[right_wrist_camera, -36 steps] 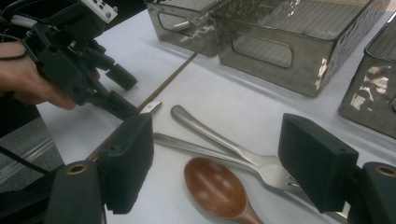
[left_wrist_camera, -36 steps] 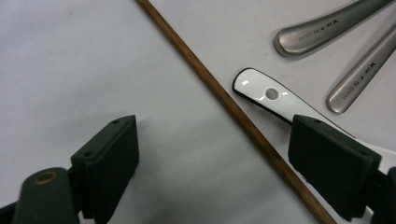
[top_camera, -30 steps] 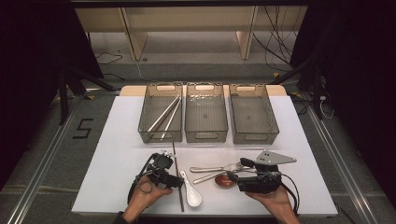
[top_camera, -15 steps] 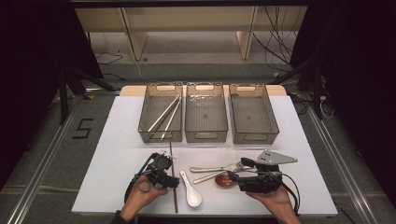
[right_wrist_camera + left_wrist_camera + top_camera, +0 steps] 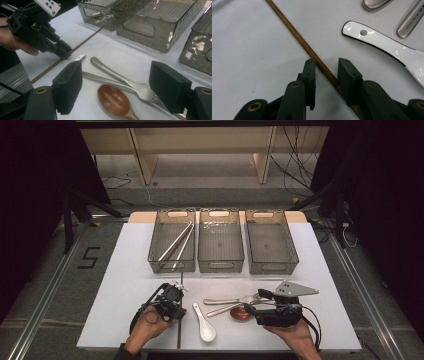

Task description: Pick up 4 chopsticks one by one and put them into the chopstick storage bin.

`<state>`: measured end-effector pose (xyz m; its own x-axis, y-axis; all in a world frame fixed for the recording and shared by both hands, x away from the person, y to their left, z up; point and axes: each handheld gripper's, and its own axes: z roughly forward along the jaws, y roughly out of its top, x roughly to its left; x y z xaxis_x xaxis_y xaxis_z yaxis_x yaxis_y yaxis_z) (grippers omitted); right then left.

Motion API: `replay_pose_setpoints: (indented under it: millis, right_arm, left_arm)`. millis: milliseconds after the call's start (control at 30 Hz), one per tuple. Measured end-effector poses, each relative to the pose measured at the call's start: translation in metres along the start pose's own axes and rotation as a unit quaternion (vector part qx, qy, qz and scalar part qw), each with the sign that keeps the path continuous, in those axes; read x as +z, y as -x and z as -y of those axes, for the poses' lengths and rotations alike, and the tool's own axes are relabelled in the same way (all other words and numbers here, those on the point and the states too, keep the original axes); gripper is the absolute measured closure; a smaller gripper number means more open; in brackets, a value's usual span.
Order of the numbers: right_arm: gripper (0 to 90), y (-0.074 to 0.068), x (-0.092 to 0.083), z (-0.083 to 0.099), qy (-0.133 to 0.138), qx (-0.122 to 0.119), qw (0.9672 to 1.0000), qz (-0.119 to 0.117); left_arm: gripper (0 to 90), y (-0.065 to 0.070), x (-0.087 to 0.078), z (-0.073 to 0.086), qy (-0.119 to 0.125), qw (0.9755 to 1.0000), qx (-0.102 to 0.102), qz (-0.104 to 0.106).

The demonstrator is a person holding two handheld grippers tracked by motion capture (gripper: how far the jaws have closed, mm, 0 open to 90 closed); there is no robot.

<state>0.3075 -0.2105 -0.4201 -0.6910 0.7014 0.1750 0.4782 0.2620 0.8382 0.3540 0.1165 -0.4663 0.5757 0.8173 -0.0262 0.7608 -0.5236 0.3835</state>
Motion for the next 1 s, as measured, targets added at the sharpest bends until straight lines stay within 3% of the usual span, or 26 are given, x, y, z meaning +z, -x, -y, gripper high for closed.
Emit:
replay_pose_setpoints:
  millis: [333, 400, 533, 600, 633, 667, 700, 767, 867, 967, 1000]
  right_arm:
    - [27.9, 0.000, -0.001, 0.000, 0.001, 0.000, 1.0000, 0.001]
    - [27.9, 0.000, -0.001, 0.000, 0.000, 0.000, 1.0000, 0.001]
    - [28.0, 0.000, -0.001, 0.000, 0.001, 0.001, 1.0000, 0.001]
    - [27.9, 0.000, -0.001, 0.000, -0.001, 0.000, 1.0000, 0.000]
    - [27.9, 0.000, 0.000, 0.000, 0.000, 0.000, 1.0000, 0.000]
    - [28.0, 0.000, 0.000, 0.000, -0.001, 0.000, 1.0000, 0.000]
    - [28.0, 0.000, 0.000, 0.000, -0.001, 0.000, 1.0000, -0.001]
    - [28.0, 0.000, 0.000, 0.000, -0.001, -0.001, 1.0000, 0.000]
    - [28.0, 0.001, -0.001, 0.000, -0.001, 0.002, 1.0000, 0.000]
    - [28.0, 0.001, -0.001, -0.001, -0.001, 0.001, 1.0000, 0.000]
    - [28.0, 0.001, -0.002, -0.001, 0.000, 0.001, 1.0000, 0.000]
  left_arm:
    - [72.5, -0.005, -0.002, -0.001, -0.014, 0.9998, 0.009, 0.008]
    - [73.8, -0.004, -0.003, -0.001, -0.018, 0.9997, 0.018, -0.001]
    - [77.0, -0.005, -0.005, 0.000, -0.021, 0.9996, 0.016, -0.002]
    - [80.5, -0.007, -0.009, 0.001, -0.011, 0.9998, 0.014, 0.012]
    - [89.5, -0.008, -0.009, 0.000, -0.024, 0.9993, 0.020, 0.018]
    - [89.4, -0.007, -0.007, 0.001, -0.023, 0.9992, 0.022, 0.025]
    - [89.4, -0.004, -0.002, 0.002, -0.036, 0.9988, 0.029, 0.013]
    - [89.0, -0.003, -0.002, 0.002, -0.035, 0.9990, 0.026, 0.008]
    - [88.5, -0.006, -0.003, 0.002, -0.030, 0.9993, 0.016, 0.019]
    - [73.6, -0.017, -0.013, 0.002, -0.008, 0.9996, 0.011, 0.024]
    - [66.5, -0.026, -0.020, 0.003, 0.014, 0.9998, -0.002, 0.012]
